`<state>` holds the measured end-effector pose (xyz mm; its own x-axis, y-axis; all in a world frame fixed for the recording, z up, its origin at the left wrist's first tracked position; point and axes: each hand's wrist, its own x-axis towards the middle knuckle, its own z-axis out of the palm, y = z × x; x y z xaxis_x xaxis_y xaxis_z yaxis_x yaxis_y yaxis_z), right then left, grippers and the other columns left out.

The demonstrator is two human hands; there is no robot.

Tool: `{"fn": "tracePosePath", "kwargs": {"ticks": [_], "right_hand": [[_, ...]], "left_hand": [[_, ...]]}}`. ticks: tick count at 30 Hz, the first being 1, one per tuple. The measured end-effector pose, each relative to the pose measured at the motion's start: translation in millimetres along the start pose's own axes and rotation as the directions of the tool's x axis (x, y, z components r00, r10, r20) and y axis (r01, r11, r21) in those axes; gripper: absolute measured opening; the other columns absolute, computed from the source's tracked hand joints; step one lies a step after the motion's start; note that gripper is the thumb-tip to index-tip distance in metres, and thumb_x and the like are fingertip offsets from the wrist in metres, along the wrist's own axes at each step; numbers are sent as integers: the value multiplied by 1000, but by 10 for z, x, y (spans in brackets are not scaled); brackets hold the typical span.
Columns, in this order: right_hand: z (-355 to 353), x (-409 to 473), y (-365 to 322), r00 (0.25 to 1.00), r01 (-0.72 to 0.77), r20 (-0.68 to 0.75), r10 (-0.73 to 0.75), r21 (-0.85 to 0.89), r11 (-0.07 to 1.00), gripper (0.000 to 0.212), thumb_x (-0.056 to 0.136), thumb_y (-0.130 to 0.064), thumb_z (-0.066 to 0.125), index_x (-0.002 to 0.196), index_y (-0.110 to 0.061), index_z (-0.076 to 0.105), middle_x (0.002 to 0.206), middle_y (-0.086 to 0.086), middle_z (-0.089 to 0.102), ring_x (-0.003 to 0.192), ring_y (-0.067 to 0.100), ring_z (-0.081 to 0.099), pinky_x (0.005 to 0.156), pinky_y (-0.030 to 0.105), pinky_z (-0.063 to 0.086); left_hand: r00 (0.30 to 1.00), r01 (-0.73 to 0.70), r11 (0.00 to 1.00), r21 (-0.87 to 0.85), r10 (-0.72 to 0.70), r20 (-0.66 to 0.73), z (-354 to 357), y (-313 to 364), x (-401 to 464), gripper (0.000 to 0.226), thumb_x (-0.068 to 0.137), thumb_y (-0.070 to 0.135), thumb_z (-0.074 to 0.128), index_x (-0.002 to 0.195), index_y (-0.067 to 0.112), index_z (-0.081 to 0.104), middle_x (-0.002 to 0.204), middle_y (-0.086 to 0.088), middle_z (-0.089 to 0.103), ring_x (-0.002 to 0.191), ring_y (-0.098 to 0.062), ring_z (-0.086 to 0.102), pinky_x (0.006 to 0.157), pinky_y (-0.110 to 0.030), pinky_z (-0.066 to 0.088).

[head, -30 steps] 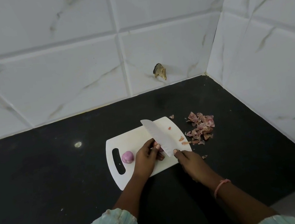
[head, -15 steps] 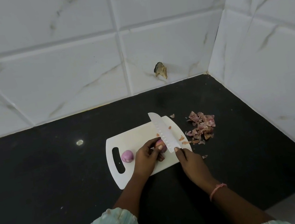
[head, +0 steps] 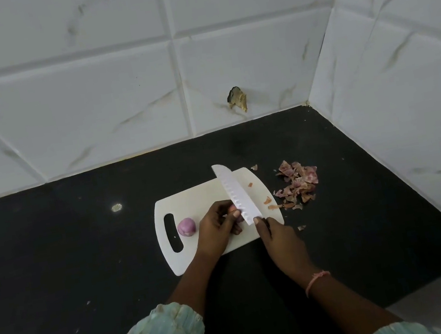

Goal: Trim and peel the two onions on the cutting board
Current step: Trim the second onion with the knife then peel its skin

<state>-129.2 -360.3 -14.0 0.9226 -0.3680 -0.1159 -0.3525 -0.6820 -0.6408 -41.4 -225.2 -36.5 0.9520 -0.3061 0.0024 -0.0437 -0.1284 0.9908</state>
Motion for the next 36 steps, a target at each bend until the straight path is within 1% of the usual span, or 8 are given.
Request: {"fn": "tracePosePath", "kwargs": {"ticks": [4, 8, 16, 19, 23, 30, 32, 36], "right_hand": [[-12, 57, 2, 998, -59, -6, 60, 13, 998, 44, 102, -51, 29, 88, -19, 56, 77, 1, 60, 73, 16, 60, 66, 37, 48], [29, -54, 8, 999, 24, -29, -26, -45, 999, 43, 101, -52, 29, 86, -21, 55, 71, -1, 59, 66, 12, 60, 64, 39, 52], [70, -44, -80, 995, -37, -92, 28, -100, 994, 38, 103, -48, 27, 91, -21, 51, 71, -8, 52, 66, 9, 51, 57, 29, 36], [40, 29, -56, 994, -83, -82, 76, -90, 992, 41, 103, -48, 28, 94, -18, 55, 78, -2, 56, 73, 16, 55, 62, 32, 41], [56, -25, -39, 995, -52, -86, 46, -70, 996, 42, 102, -50, 27, 91, -20, 54, 76, -2, 59, 72, 16, 60, 65, 36, 49], [73, -85, -67, 996, -9, -94, -6, -154, 988, 38, 103, -47, 27, 95, -19, 51, 75, -2, 60, 68, 14, 59, 61, 34, 49], [79, -76, -82, 996, -9, -85, -5, -155, 988, 38, 103, -47, 28, 94, -18, 51, 76, 0, 61, 70, 16, 61, 63, 37, 51], [93, -46, -124, 998, -17, -64, 9, -120, 993, 36, 104, -44, 29, 95, -17, 50, 76, -1, 59, 70, 17, 60, 61, 33, 47]], "left_hand": [[1000, -2, 1000, -10, 2, -18, -6, -12, -1, 17, 97, 3, 60, 114, 3, 63, 90, -13, 74, 56, -17, 63, 62, -27, 55], [1000, 9, 1000, 2, -9, -7, 4, -11, 5, 13, 95, 8, 66, 108, 7, 64, 76, 0, 72, 56, -14, 65, 62, -25, 55], [1000, 9, 1000, 12, -9, 1, 5, -44, 22, 15, 94, 8, 67, 109, 11, 65, 80, -8, 73, 59, -19, 66, 64, -29, 56], [1000, -13, 1000, 10, 12, 19, -2, -67, 28, 17, 95, 6, 65, 109, 14, 65, 84, -9, 73, 58, -20, 65, 64, -30, 56], [1000, -10, 1000, 7, 10, 5, 3, -68, 25, 16, 94, 6, 66, 109, 13, 66, 81, -3, 74, 57, -18, 65, 63, -27, 55], [1000, -3, 1000, 13, 3, -2, 4, -63, 11, 16, 93, 9, 68, 110, 13, 67, 82, -3, 74, 59, -16, 66, 64, -23, 55], [1000, -6, 1000, 31, 6, 5, 2, -64, 10, 20, 93, 10, 69, 113, 9, 67, 87, -4, 74, 60, -17, 67, 65, -24, 56], [1000, -9, 999, 49, 9, 0, -2, -64, 17, 21, 93, 10, 69, 114, 9, 66, 86, -5, 74, 60, -18, 68, 66, -26, 58]]}}
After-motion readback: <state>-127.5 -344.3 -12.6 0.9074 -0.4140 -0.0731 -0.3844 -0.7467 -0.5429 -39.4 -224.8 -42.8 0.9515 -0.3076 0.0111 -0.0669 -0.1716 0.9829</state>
